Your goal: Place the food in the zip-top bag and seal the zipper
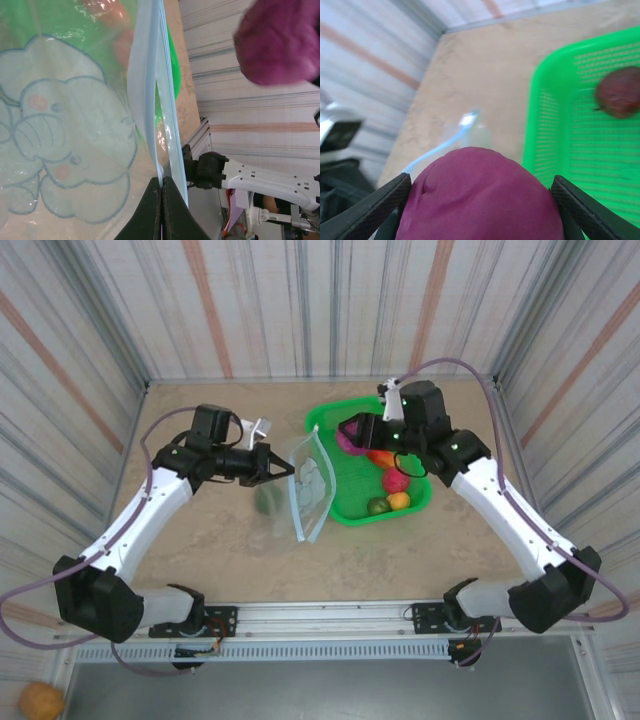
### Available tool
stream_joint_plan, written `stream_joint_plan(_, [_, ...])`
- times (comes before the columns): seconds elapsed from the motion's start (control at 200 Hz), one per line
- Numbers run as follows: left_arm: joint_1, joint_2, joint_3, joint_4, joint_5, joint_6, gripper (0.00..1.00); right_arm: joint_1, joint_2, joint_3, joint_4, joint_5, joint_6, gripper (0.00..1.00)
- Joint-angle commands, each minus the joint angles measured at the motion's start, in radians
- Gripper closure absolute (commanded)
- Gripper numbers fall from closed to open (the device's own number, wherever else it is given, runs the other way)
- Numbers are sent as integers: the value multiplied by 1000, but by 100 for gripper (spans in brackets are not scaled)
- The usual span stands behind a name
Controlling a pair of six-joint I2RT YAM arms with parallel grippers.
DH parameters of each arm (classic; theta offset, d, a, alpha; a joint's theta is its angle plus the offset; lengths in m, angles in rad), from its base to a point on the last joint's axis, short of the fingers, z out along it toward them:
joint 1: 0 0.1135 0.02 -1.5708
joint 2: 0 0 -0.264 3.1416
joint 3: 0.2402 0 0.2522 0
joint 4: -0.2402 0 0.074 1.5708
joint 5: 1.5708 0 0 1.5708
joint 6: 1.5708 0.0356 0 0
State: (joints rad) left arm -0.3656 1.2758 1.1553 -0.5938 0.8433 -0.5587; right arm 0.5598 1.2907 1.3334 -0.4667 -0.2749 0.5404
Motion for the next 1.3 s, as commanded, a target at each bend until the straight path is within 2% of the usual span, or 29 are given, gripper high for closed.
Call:
stream_joint_plan(0.0, [10,-15,-8,29,39,-21,100,107,-23,-18,44,21,-50,44])
stream_joint_plan(0.135, [11,-14,3,21,36,-17,100,187,3,-21,44,69,-59,45])
stream_joint_plan(0.471, [23,-36,8,10,31,-11,100,254,130,-27,25,159,-68,47])
stream_joint_plan(0.726, [36,-44,24,-8,32,2,100,308,277,99,-112,298,-42,52])
stream_joint_plan(0.806, [42,-47,24,-8,34,2,100,316,302,110,-103,286,-29,44])
stream_joint_plan(0.887, [46,-50,24,-12,34,6,100,323,308,107,-76,262,-23,26])
stream_joint_plan(0.992, [52,-55,21,-18,35,12,100,330,303,114,-66,243,-22,14])
stream_joint_plan(1.157, [60,-64,12,-15,34,11,100,327,278,115,-70,239,-34,9])
stream_joint_plan(1.292, [62,-65,12,-16,33,11,100,327,260,108,-72,239,-38,15])
